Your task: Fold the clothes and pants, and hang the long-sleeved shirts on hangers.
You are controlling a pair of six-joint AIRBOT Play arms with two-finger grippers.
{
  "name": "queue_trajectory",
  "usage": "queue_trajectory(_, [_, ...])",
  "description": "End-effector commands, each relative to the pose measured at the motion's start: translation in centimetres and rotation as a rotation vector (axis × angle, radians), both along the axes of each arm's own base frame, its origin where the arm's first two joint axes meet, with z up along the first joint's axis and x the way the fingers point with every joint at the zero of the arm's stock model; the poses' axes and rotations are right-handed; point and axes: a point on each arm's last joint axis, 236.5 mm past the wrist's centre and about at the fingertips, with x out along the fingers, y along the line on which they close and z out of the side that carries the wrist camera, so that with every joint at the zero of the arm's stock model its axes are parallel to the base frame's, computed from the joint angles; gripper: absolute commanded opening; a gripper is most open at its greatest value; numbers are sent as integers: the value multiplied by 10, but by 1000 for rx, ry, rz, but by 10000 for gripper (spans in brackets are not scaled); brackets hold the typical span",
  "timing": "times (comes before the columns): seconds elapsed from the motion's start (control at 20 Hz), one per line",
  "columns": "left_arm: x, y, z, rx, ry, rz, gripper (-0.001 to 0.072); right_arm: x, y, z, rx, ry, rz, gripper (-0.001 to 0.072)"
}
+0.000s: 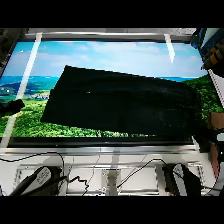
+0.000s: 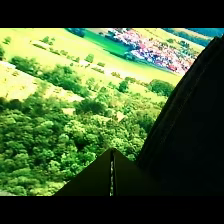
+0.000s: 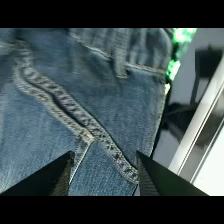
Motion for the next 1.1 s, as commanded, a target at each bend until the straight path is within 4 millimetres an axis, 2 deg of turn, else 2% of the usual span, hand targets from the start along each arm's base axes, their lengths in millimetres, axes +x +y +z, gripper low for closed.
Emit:
queue_trajectory(0.0, [-1, -12, -25, -94, 49, 6, 333, -11, 15, -32, 134, 95, -40, 472])
queue_trajectory(0.05, [-3, -14, -27, -104, 61, 2, 522, -12, 16, -33, 137, 102, -37, 472])
queue_trajectory(0.1, [-4, -16, -28, -113, 65, 0, 538, -12, 15, -32, 129, 101, -34, 471])
queue_trajectory(0.15, [-4, -16, -28, -113, 67, -1, 538, -16, 12, -29, 115, 121, -22, 471])
queue_trajectory(0.3, [-4, -16, -28, -115, 66, 0, 538, -47, 9, -31, 111, 269, -34, 471])
queue_trajectory(0.35, [-4, -16, -28, -115, 66, 0, 538, -52, 8, -31, 109, 286, -44, 471])
queue_trajectory(0.45, [-4, -16, -28, -115, 66, 0, 538, -46, 3, -30, 86, 262, -47, 471])
queue_trajectory(0.6, [-4, -16, -29, -114, 68, -1, 538, -22, -16, -25, 21, 157, -72, 470])
queue_trajectory(0.7, [-5, -15, -29, -110, 72, -2, 538, -10, -19, -25, 26, 107, -94, 471])
queue_trajectory(0.9, [-5, -15, -29, -111, 72, -2, 540, -8, -22, -40, 43, 128, -98, 471])
queue_trajectory(0.95, [-5, -16, -29, -111, 72, -2, 551, -6, -22, -44, 53, 127, -104, 470])
queue_trajectory(1.05, [-10, -21, -33, -132, 97, -10, 648, 1, -20, -50, 55, 115, -55, 458])
